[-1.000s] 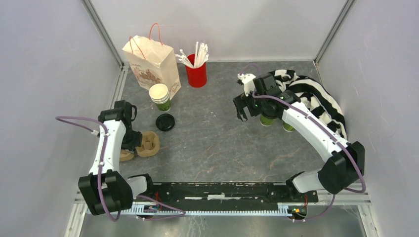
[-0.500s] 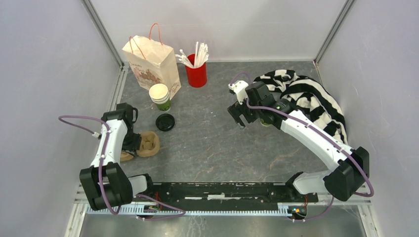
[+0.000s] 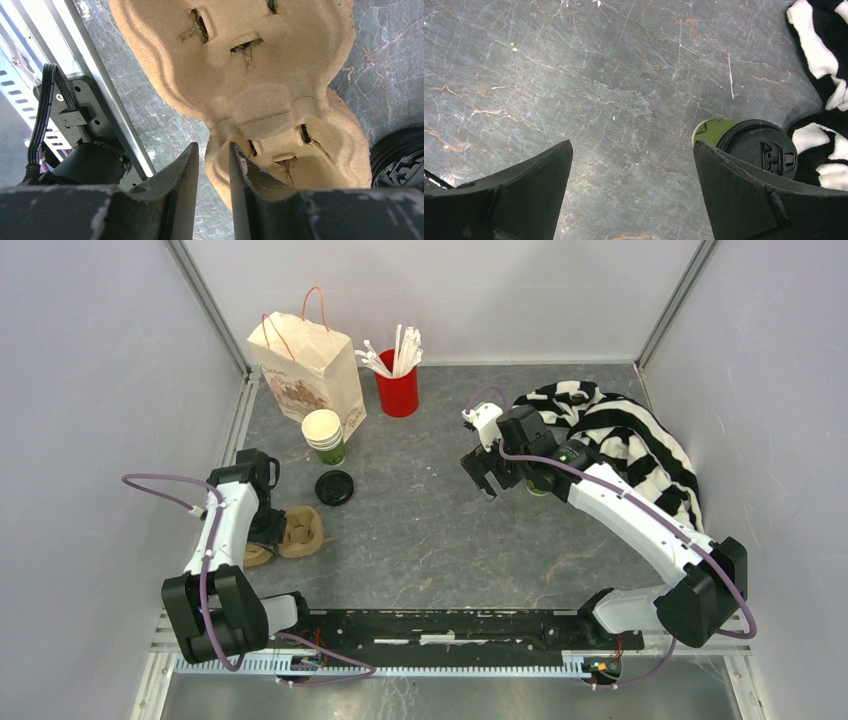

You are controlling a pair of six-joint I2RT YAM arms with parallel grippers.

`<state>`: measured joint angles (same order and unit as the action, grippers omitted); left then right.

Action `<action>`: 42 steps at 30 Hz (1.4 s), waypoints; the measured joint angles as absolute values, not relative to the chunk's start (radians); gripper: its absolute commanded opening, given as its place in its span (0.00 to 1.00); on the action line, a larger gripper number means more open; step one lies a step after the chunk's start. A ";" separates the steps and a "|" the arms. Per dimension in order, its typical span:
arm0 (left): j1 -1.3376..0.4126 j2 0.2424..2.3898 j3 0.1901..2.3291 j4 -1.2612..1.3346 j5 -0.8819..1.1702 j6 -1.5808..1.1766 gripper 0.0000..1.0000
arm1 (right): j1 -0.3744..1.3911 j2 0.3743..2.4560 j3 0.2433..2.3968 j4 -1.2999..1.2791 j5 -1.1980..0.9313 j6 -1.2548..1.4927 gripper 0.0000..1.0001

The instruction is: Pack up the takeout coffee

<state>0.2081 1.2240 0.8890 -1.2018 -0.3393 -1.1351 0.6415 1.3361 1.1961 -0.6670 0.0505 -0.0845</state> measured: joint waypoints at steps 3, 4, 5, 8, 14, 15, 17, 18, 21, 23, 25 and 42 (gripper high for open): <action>0.208 1.230 0.887 -1.202 -0.339 -1.135 0.31 | 0.641 1.336 1.196 -0.667 0.051 -0.084 0.98; 0.208 1.232 0.887 -1.202 -0.339 -1.135 0.30 | 0.641 1.336 1.196 -0.667 0.051 -0.084 0.98; 0.208 1.233 0.886 -1.201 -0.339 -1.135 0.28 | 0.642 1.336 1.196 -0.667 0.052 -0.084 0.98; 0.208 1.233 0.886 -1.201 -0.339 -1.134 0.25 | 0.645 1.336 1.196 -0.667 0.054 -0.085 0.98; 0.208 1.233 0.886 -1.200 -0.339 -1.132 0.19 | 0.646 1.336 1.196 -0.667 0.055 -0.085 0.98; 0.208 1.233 0.886 -1.200 -0.339 -1.132 0.18 | 0.646 1.336 1.196 -0.667 0.055 -0.085 0.98; 0.208 1.233 0.887 -1.201 -0.339 -1.131 0.17 | 0.646 1.336 1.196 -0.667 0.057 -0.085 0.98; 0.208 1.233 0.887 -1.202 -0.339 -1.127 0.16 | 0.647 1.336 1.196 -0.667 0.058 -0.085 0.98; 0.208 1.233 0.887 -1.203 -0.340 -1.121 0.14 | 0.648 1.336 1.196 -0.667 0.061 -0.085 0.98; 0.208 1.232 0.888 -1.203 -0.340 -1.121 0.14 | 0.650 1.336 1.196 -0.667 0.062 -0.085 0.98; 0.208 1.232 0.890 -1.206 -0.340 -1.120 0.13 | 0.652 1.336 1.196 -0.667 0.064 -0.085 0.98; 0.208 1.193 0.956 -1.232 -0.334 -1.096 0.02 | 0.666 1.336 1.196 -0.667 0.070 -0.088 0.98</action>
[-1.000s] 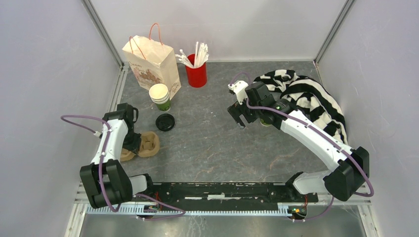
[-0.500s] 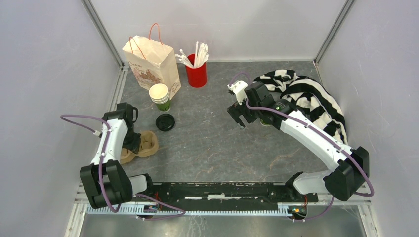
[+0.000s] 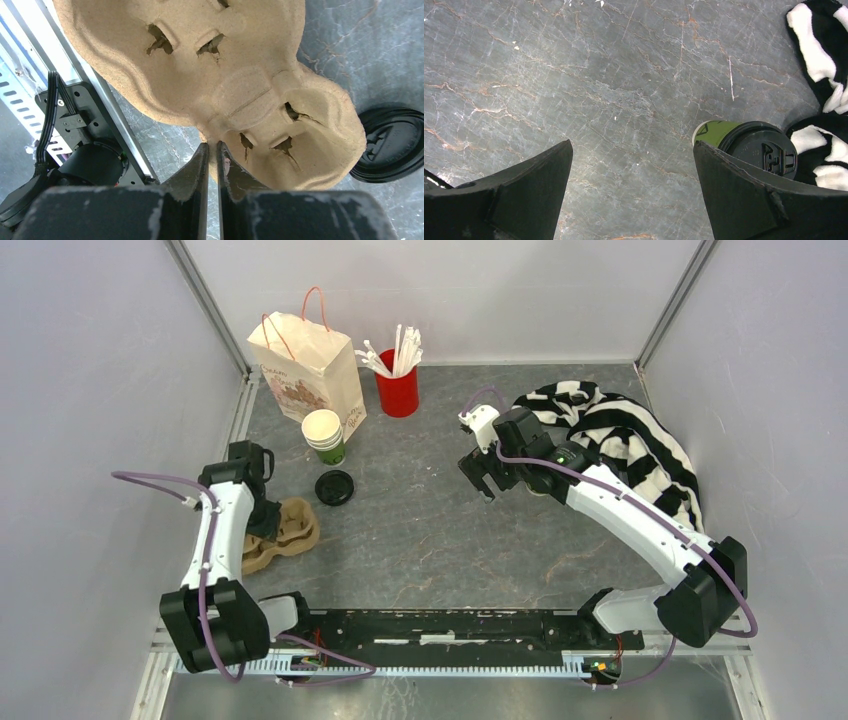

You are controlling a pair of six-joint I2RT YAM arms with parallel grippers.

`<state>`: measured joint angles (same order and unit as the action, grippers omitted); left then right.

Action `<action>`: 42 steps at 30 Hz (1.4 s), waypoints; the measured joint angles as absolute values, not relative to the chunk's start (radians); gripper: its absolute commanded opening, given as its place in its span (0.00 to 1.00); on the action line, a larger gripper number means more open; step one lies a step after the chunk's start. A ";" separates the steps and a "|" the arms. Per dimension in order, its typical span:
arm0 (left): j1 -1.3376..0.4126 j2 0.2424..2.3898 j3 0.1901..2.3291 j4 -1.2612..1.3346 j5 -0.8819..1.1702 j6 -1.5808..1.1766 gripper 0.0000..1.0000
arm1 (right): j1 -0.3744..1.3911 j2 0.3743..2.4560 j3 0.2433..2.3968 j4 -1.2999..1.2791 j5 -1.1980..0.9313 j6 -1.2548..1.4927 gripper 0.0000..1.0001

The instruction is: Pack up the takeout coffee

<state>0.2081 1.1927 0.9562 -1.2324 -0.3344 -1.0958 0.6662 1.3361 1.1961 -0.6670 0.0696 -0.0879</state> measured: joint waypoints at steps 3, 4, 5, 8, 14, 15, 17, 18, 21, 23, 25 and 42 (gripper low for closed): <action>0.208 1.175 0.973 -1.236 -0.331 -1.093 0.02 | 0.668 1.336 1.196 -0.667 0.070 -0.088 0.98; 0.208 1.171 0.978 -1.238 -0.330 -1.093 0.02 | 0.669 1.336 1.196 -0.667 0.070 -0.088 0.98; 0.208 1.164 0.984 -1.242 -0.329 -1.093 0.02 | 0.670 1.336 1.196 -0.667 0.070 -0.088 0.98; 0.208 1.145 0.993 -1.247 -0.327 -1.093 0.02 | 0.675 1.336 1.196 -0.667 0.070 -0.088 0.98; 0.208 1.112 1.068 -1.256 -0.277 -1.073 0.02 | 0.679 1.338 1.200 -0.671 0.064 -0.083 0.98; 0.208 1.105 1.076 -1.252 -0.270 -1.068 0.02 | 0.679 1.345 1.211 -0.677 0.058 -0.079 0.98; 0.208 1.070 1.090 -1.224 -0.227 -1.061 0.02 | 0.679 1.373 1.250 -0.688 0.036 -0.066 0.98; 0.208 1.045 1.090 -1.201 -0.200 -1.059 0.02 | 0.679 1.396 1.286 -0.699 0.017 -0.056 0.98; 0.208 0.961 1.089 -1.120 -0.101 -1.059 0.02 | 0.679 1.482 1.406 -0.698 -0.080 0.001 0.98; 0.208 0.910 1.076 -1.052 -0.041 -1.060 0.02 | 0.679 1.547 1.486 -0.673 -0.189 0.074 0.96; 0.208 0.881 1.065 -1.008 0.006 -1.060 0.02 | 0.680 1.602 1.521 -0.575 -0.325 0.192 0.94; 0.205 0.821 1.012 -0.910 0.166 -1.057 0.02 | 0.833 1.807 1.369 0.443 -0.623 1.075 0.63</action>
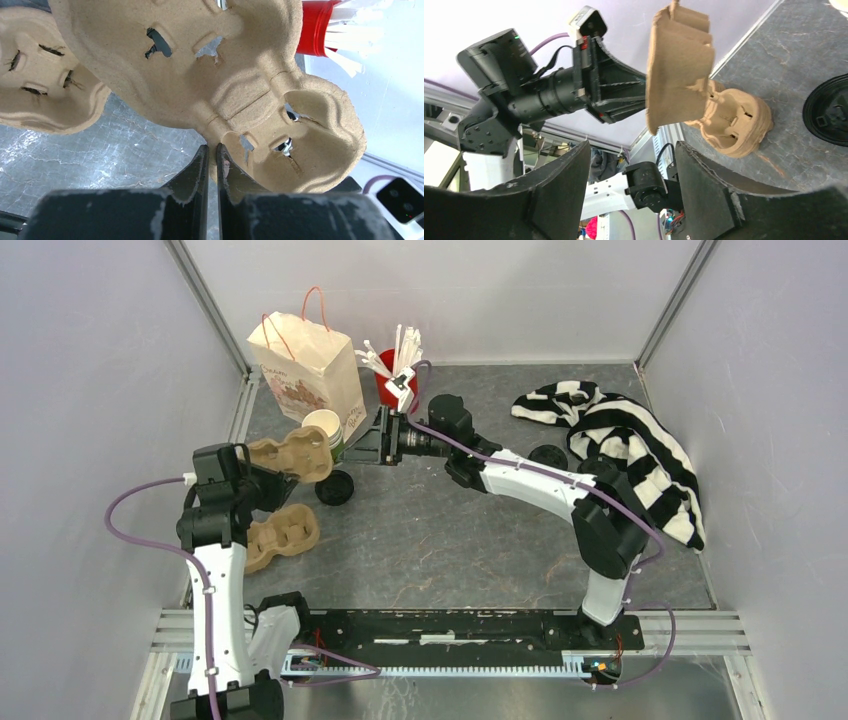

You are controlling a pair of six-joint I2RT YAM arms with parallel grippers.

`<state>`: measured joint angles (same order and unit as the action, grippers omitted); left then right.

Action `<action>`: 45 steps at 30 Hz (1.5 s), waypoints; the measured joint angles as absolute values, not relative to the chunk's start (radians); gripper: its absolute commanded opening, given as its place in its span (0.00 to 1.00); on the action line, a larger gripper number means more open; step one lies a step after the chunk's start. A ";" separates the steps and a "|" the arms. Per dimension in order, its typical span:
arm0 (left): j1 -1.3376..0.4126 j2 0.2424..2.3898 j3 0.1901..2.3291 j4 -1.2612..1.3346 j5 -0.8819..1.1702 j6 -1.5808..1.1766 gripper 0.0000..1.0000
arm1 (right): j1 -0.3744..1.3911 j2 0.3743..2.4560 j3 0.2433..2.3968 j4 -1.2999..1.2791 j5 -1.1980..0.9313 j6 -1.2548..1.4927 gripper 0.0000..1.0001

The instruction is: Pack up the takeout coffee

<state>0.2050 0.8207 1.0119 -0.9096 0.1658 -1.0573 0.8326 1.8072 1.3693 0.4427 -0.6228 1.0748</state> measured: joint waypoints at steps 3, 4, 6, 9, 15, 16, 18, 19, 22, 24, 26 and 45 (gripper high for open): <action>0.199 0.811 1.007 -0.911 0.170 -1.057 0.02 | 0.831 1.838 1.371 0.466 -0.614 1.089 0.58; 0.198 0.808 1.007 -0.910 0.170 -1.057 0.02 | 0.831 1.851 1.372 0.471 -0.611 1.095 0.58; 0.196 0.799 1.002 -0.910 0.171 -1.057 0.02 | 0.830 1.877 1.372 0.472 -0.607 1.102 0.58; 0.194 0.789 0.988 -0.911 0.182 -1.057 0.02 | 0.830 1.898 1.372 0.471 -0.601 1.103 0.58; 0.194 0.789 0.980 -0.912 0.187 -1.055 0.02 | 0.830 1.901 1.385 0.482 -0.595 1.109 0.64; 0.194 0.788 0.979 -0.912 0.187 -1.054 0.02 | 0.830 1.901 1.389 0.485 -0.593 1.111 0.64; 0.194 0.786 0.977 -0.912 0.187 -1.053 0.02 | 0.830 1.901 1.398 0.487 -0.591 1.113 0.62; 0.194 0.785 0.976 -0.912 0.187 -1.052 0.02 | 0.831 1.903 1.406 0.489 -0.590 1.115 0.61; 0.194 0.782 0.974 -0.913 0.187 -1.048 0.02 | 0.831 1.914 1.428 0.501 -0.589 1.122 0.56; 0.194 0.781 0.974 -0.913 0.187 -1.046 0.02 | 0.833 1.923 1.441 0.503 -0.587 1.127 0.54; 0.194 0.780 0.974 -0.913 0.187 -1.045 0.02 | 0.836 1.931 1.449 0.507 -0.584 1.130 0.53; 0.194 0.776 0.962 -0.915 0.187 -1.045 0.02 | 0.864 1.975 1.496 0.490 -0.578 1.125 0.21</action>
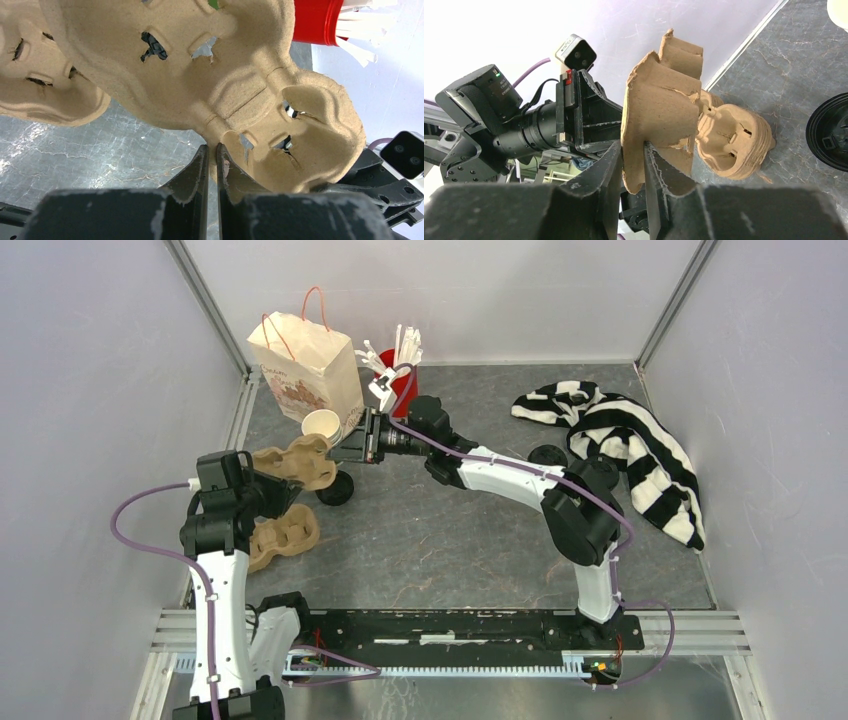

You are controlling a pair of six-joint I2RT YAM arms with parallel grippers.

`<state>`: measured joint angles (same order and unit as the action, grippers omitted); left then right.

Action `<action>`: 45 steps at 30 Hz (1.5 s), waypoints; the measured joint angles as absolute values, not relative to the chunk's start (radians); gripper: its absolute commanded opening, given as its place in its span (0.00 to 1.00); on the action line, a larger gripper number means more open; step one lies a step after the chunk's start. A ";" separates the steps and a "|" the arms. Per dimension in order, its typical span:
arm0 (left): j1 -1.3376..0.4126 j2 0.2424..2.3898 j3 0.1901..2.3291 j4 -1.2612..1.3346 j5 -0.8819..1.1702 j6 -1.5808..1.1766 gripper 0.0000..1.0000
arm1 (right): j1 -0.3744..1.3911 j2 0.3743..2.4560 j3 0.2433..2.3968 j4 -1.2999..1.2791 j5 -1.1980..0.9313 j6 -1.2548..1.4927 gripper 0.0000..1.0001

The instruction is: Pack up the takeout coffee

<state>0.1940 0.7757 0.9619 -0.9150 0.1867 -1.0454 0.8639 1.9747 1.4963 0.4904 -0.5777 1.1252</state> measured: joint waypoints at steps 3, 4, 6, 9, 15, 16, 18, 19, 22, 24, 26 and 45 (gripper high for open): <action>0.194 0.776 0.962 -0.920 0.185 -1.045 0.02 | 0.865 1.980 1.504 0.482 -0.574 1.118 0.07; 0.194 0.776 0.962 -0.921 0.184 -1.045 0.06 | 0.865 1.980 1.505 0.478 -0.571 1.114 0.02; 0.194 0.776 0.962 -0.924 0.181 -1.045 0.17 | 0.865 1.980 1.508 0.462 -0.564 1.101 0.00; 0.194 0.776 0.962 -0.929 0.178 -1.041 0.49 | 0.862 1.978 1.509 0.412 -0.545 1.073 0.00; 0.194 0.790 0.994 -0.932 0.194 -0.986 0.85 | 0.836 1.863 1.398 0.271 -0.524 0.981 0.00; 0.194 0.797 1.013 -0.933 0.196 -0.966 0.87 | 0.822 1.821 1.368 0.233 -0.526 0.954 0.00; 0.194 0.818 1.061 -0.924 0.207 -0.921 0.89 | 0.781 1.732 1.328 0.138 -0.522 0.887 0.00; 0.194 0.827 1.083 -0.918 0.216 -0.902 0.90 | 0.755 1.687 1.320 0.081 -0.514 0.845 0.00; 0.194 0.865 1.151 -0.859 0.250 -0.841 0.91 | 0.649 1.513 1.329 -0.154 -0.437 0.657 0.00; 0.194 0.893 1.179 -0.806 0.272 -0.820 0.92 | 0.599 1.427 1.357 -0.283 -0.353 0.545 0.00; 0.194 0.933 1.196 -0.723 0.294 -0.809 0.91 | 0.566 1.325 1.403 -0.425 -0.214 0.412 0.00; 0.020 1.621 1.726 -0.489 -0.086 -0.719 0.86 | 0.576 1.130 1.420 -0.669 0.278 0.065 0.00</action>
